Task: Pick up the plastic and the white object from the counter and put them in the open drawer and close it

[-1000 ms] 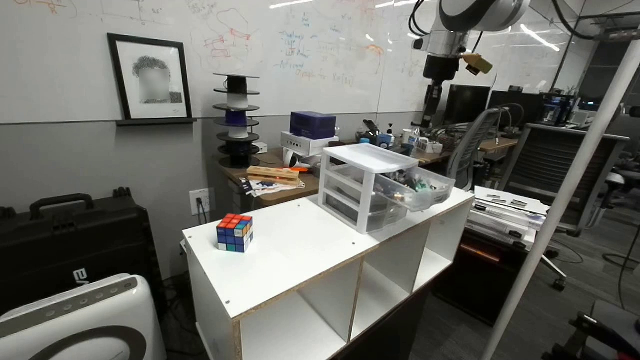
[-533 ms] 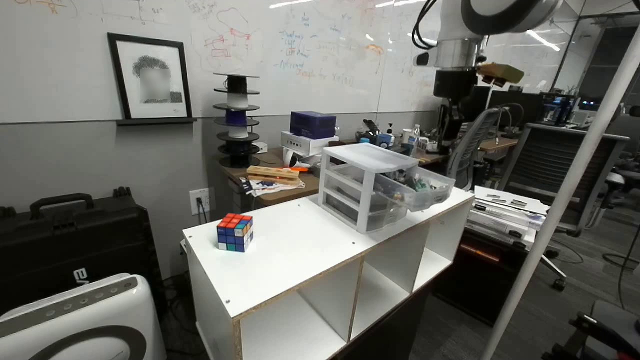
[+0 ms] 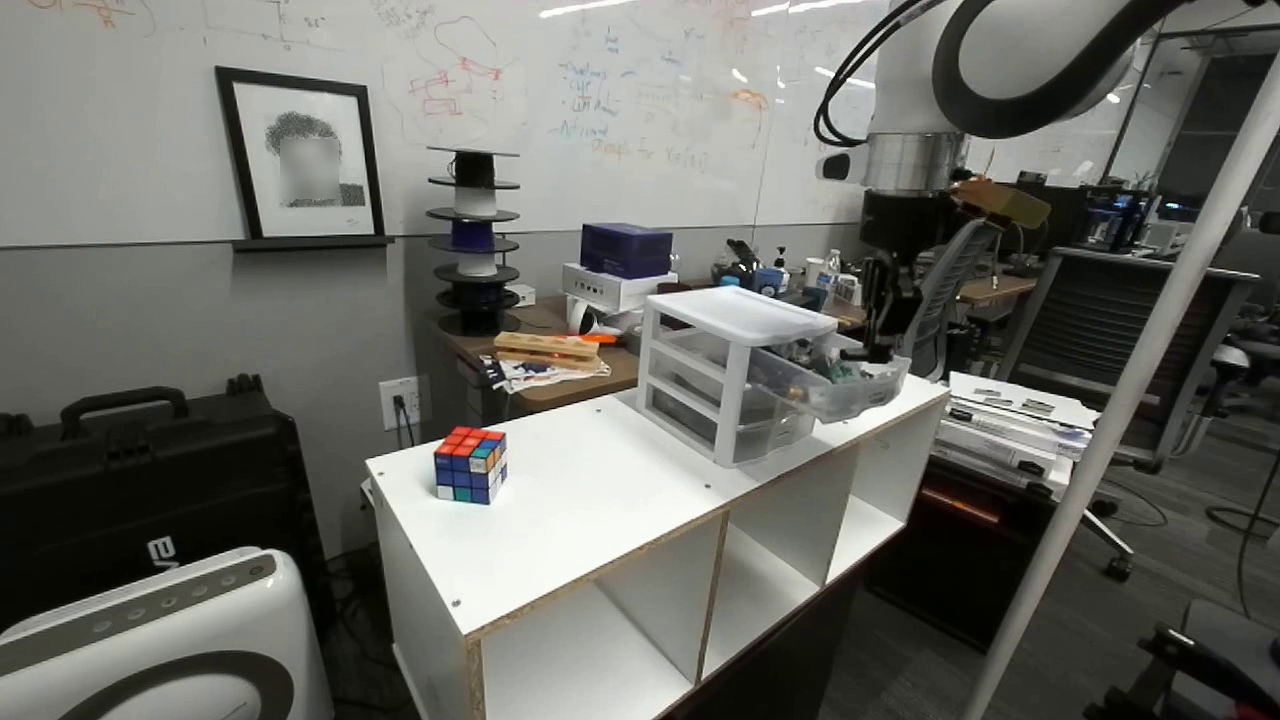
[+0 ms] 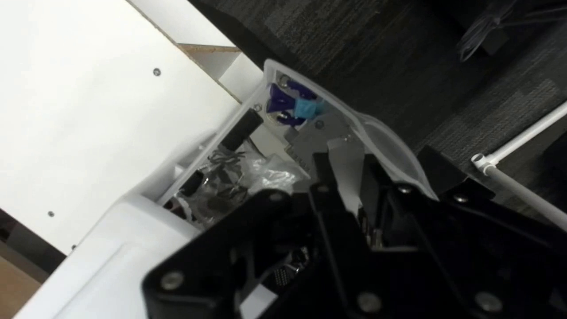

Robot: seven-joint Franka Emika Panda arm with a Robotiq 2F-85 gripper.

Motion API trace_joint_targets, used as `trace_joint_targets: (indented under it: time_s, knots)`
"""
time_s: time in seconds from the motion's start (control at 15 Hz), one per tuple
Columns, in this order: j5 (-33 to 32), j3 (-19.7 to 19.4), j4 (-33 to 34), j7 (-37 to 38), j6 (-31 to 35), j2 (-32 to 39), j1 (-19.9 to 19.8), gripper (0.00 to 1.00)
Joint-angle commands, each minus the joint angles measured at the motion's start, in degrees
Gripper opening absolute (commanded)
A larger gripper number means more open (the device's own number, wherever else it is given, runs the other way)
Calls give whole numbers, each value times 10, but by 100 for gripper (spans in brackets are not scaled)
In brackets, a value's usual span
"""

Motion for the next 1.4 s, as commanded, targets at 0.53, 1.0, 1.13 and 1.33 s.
trace_joint_targets:
  time_s: [0.53,1.0,1.13,1.33]
  knots:
    - [-4,-10,-16,64,140,-3,1,56]
    - [-6,0,-50,112,85,-71,11,100]
    - [1,3,-64,146,39,-98,15,100]
    - [27,5,-79,207,-44,-133,22,100]
